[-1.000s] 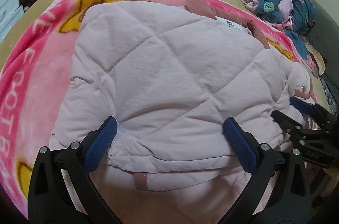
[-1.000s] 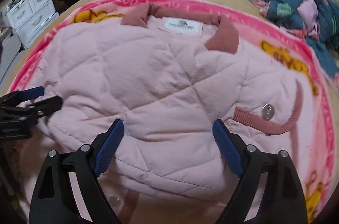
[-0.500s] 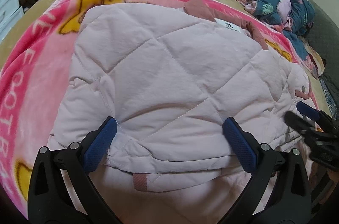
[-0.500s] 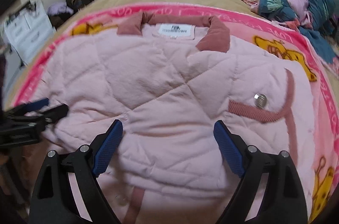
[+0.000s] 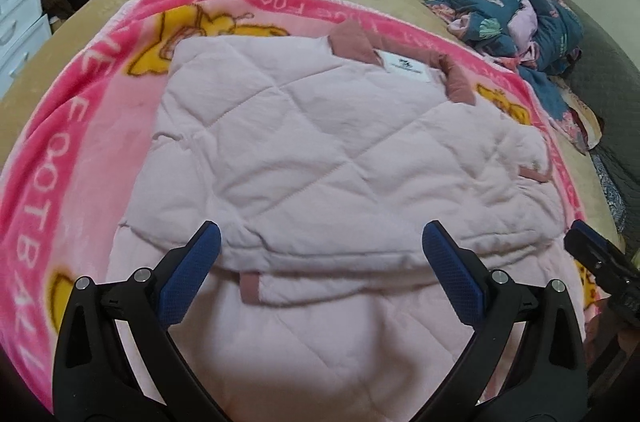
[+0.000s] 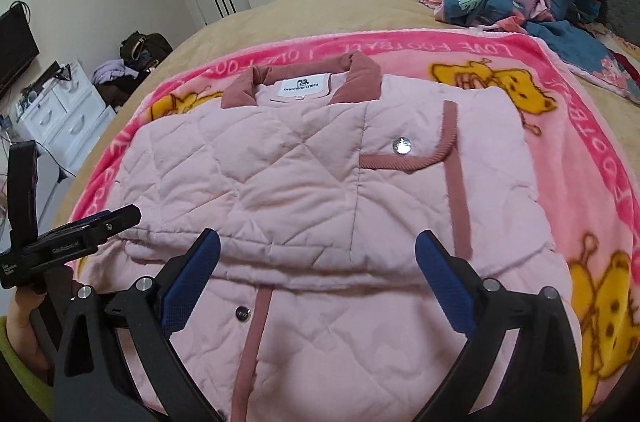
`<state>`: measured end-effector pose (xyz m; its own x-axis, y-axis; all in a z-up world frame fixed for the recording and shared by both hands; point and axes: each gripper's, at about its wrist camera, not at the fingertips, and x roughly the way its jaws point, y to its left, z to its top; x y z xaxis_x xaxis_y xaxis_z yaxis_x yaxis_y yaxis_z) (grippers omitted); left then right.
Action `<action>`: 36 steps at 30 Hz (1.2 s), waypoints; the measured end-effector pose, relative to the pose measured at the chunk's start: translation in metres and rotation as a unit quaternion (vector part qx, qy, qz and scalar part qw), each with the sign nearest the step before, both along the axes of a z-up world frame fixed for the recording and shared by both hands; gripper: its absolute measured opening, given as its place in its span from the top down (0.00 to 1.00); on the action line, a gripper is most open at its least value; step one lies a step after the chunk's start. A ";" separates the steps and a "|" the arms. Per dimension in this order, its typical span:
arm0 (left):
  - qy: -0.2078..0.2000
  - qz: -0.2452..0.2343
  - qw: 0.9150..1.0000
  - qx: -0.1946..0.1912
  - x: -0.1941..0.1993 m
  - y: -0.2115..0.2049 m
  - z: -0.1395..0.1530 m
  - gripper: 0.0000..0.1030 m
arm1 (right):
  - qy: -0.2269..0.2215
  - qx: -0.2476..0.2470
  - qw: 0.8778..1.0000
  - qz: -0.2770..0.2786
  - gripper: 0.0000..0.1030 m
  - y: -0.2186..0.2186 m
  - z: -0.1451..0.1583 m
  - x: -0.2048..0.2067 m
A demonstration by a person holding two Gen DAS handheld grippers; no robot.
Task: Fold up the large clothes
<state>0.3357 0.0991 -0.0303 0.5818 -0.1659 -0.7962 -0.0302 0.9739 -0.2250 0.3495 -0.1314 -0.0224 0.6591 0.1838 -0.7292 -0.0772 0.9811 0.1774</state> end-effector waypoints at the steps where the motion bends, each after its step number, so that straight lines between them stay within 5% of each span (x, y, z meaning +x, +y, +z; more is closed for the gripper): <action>1: -0.003 0.001 1.000 0.002 -0.004 -0.001 0.004 0.08 | -0.001 0.002 1.000 0.001 0.05 0.000 0.001 -0.003; 36: -0.082 -0.006 0.996 -0.018 -0.114 -0.013 0.101 0.08 | -0.076 0.051 0.996 0.013 0.04 -0.010 0.088 -0.103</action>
<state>0.2213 0.0864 0.0703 0.7019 -0.2002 -0.6835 0.0208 0.9650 -0.2612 0.2469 -0.1413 0.0654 0.7546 0.2698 -0.5981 -0.1352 0.9559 0.2606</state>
